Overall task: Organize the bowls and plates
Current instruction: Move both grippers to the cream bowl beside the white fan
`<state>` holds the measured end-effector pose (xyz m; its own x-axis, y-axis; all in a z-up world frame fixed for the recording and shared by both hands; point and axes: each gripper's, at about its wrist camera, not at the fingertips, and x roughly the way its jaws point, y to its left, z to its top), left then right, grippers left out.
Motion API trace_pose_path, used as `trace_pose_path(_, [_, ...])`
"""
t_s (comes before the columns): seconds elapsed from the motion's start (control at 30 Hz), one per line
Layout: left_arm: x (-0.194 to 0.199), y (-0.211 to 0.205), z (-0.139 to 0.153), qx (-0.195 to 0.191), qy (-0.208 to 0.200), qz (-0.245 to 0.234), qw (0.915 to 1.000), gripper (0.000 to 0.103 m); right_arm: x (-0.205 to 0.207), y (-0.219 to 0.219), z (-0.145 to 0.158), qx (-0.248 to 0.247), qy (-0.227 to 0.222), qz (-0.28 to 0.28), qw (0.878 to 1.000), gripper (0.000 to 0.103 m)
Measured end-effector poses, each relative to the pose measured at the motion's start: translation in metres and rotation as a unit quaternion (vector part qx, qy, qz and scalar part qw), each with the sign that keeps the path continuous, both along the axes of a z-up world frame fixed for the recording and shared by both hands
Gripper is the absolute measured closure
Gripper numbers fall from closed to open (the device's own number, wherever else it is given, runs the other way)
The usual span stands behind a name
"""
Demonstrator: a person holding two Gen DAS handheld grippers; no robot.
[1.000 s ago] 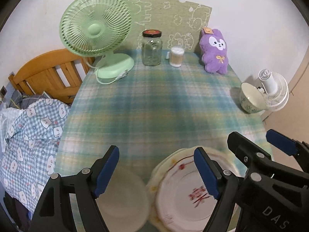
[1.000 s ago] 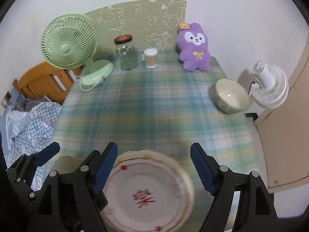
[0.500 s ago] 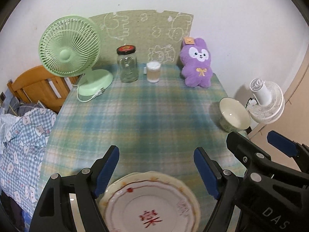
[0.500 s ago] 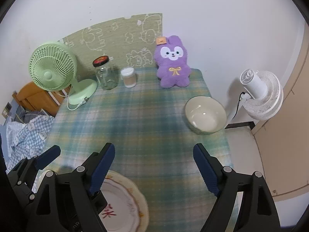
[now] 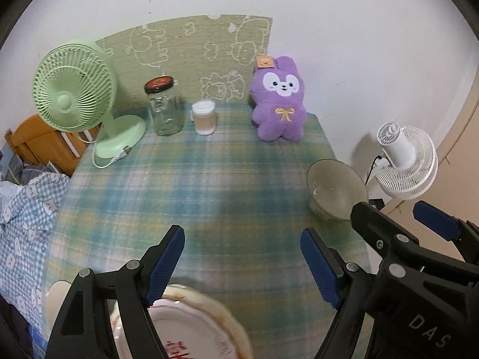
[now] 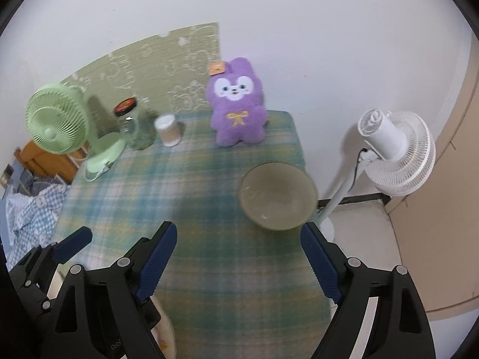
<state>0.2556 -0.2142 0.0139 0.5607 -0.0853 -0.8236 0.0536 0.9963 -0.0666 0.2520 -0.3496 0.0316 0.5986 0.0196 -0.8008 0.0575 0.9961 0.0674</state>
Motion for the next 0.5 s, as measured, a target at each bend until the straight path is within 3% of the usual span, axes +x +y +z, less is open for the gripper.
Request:
trace_pose_path(0.27, [0.03,-0.039,-0.019,-0.005,0.011,-0.011,0.9999,0.022,0.028,-0.039,-0.013,-0.015,-0.019,0.004,1.0,0.016])
trace_pose_path(0.5, [0.06,-0.069,-0.041,0.003,0.002,-0.019,0.9998,0.022,0.058,-0.07,-0.041,-0.009,-0.022,-0.018,1.0,0.016])
